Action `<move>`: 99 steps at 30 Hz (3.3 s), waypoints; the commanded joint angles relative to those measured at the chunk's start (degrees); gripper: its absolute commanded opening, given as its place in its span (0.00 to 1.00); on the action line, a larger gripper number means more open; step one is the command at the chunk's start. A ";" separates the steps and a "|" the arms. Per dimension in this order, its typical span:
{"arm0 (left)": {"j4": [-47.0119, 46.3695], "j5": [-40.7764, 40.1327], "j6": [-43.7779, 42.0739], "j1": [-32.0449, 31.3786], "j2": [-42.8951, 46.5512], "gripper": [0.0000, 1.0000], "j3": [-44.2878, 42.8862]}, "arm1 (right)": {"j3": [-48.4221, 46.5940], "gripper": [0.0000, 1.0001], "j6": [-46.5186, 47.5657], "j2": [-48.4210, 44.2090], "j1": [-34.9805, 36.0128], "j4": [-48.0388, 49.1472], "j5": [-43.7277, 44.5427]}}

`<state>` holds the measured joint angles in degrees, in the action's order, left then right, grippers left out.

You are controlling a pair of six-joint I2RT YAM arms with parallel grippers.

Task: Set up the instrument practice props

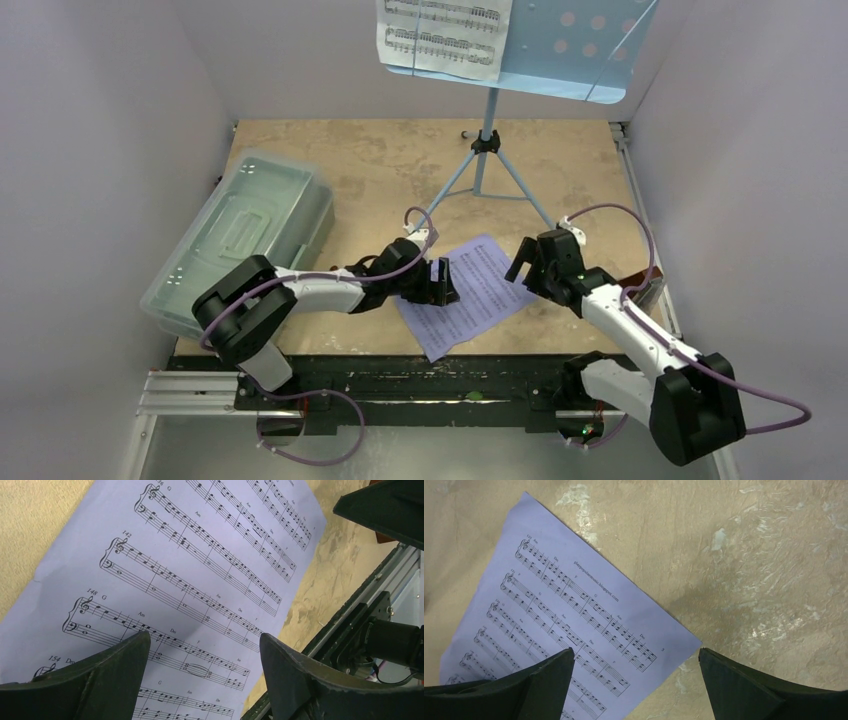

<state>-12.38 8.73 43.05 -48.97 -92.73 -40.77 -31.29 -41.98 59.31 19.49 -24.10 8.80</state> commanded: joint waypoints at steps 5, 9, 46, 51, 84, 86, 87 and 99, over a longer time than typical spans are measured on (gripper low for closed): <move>-4.37 -4.31 2.81 -0.60 0.84 0.80 4.32 | 2.20 0.99 -6.80 2.24 -1.76 4.47 2.94; -6.05 -4.43 4.04 -0.62 2.18 0.80 6.30 | 4.81 0.99 -9.35 7.02 -2.51 7.43 0.79; -17.26 -2.36 9.39 -0.78 5.13 0.79 11.59 | 16.23 0.78 -20.27 0.27 0.04 50.93 -21.92; -17.13 -2.32 8.73 -0.78 8.17 0.80 12.16 | 15.23 0.44 -15.55 2.20 0.19 51.50 -20.65; 20.00 15.81 -22.49 -0.47 49.72 0.99 -21.01 | -40.60 0.00 17.68 -16.41 0.15 21.04 -75.43; 18.83 18.03 -20.69 -0.43 49.32 0.99 -20.15 | -39.46 0.00 15.53 -16.56 0.16 23.57 -75.67; 18.29 19.20 -19.76 -0.43 49.05 0.95 -19.99 | -38.67 0.00 14.27 -16.78 0.12 25.66 -75.49; 11.72 22.95 -16.11 -0.42 48.07 0.18 -20.04 | -37.63 0.15 20.43 -19.67 0.13 15.66 -61.11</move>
<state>2.79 32.86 26.48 -49.52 -45.15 -60.18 -68.55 -23.68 40.80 19.59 -4.32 -60.53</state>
